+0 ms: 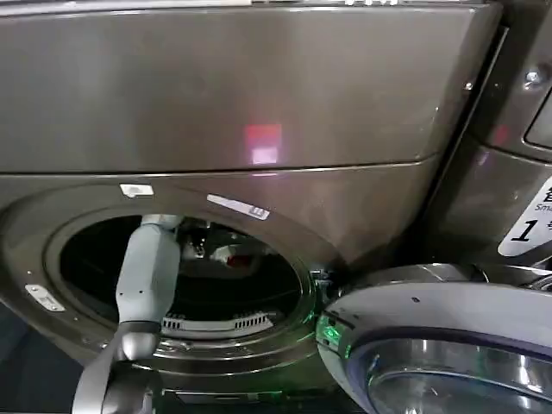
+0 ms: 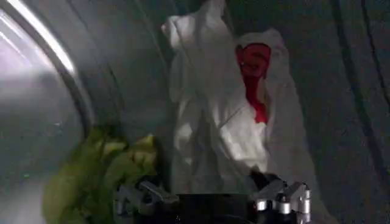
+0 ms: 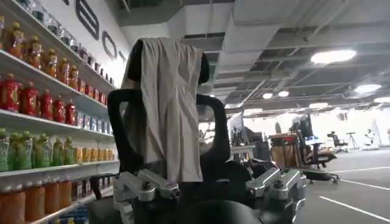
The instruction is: Grasp the clothes from the dryer.
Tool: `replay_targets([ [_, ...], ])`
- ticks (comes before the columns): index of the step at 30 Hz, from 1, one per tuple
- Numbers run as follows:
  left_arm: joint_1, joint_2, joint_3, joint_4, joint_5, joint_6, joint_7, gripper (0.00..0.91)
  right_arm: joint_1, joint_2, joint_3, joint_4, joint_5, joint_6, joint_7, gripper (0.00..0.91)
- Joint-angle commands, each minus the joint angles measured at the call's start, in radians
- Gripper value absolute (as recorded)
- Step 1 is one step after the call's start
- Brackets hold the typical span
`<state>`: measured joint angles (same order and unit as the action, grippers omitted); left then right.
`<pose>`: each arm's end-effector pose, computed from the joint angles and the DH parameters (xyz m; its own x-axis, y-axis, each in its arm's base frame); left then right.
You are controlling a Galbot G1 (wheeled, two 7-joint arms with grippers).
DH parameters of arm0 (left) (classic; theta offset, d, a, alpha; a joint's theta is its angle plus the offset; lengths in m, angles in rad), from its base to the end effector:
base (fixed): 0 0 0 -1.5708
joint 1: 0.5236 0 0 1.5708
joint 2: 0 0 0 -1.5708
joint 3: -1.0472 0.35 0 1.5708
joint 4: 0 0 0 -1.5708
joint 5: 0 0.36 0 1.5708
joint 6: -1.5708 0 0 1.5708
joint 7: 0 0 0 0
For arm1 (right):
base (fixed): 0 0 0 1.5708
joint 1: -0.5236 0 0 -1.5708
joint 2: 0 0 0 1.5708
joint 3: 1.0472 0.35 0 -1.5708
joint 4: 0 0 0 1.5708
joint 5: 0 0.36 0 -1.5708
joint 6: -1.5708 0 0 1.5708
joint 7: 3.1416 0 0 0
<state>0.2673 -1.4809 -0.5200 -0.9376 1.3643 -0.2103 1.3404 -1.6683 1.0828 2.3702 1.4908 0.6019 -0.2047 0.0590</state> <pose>0.6007 0.0495 -0.1947 -0.3711 0.1638 0.9140 0.9116 -0.1234 0.3922 -0.1800 -0.4826 -0.0836 0.0468 0.9608 -0.2734 0.9972 -0.0288 0.0695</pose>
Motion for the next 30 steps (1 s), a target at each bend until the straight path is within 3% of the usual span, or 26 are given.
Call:
replay_targets([
  [1, -0.006, 0.003, -0.006, 0.103, -0.02, 0.024, -0.003, 0.907, 0.003, 0.0, -0.004, 0.005, -0.001, 0.0, 0.001, 0.907],
  [6, -0.011, 0.006, -0.012, 0.137, -0.037, 0.03, -0.008, 0.907, 0.0, 0.0, -0.003, 0.005, 0.0, 0.0, 0.001, 0.907],
  [7, -0.01, 0.009, -0.012, 0.135, -0.054, 0.031, -0.001, 0.205, 0.0, 0.0, -0.005, 0.006, 0.0, 0.0, 0.001, 0.907],
  [8, -0.008, 0.011, -0.01, 0.128, -0.073, 0.033, -0.003, 0.0, 0.002, 0.0, -0.007, 0.006, -0.001, 0.0, 0.001, 0.907],
  [20, 0.013, 0.012, -0.002, 0.039, -0.139, 0.078, 0.0, 0.0, 0.002, -0.003, -0.013, 0.002, -0.001, 0.002, 0.001, 0.907],
  [26, 0.02, 0.004, -0.001, 0.017, -0.063, 0.078, -0.012, 0.0, 0.003, -0.004, -0.015, -0.003, -0.003, 0.005, 0.001, 0.907],
  [30, 0.028, 0.002, -0.014, -0.014, -0.133, 0.09, -0.18, 0.0, 0.004, -0.004, -0.017, -0.002, -0.001, 0.002, -0.006, 0.907],
])
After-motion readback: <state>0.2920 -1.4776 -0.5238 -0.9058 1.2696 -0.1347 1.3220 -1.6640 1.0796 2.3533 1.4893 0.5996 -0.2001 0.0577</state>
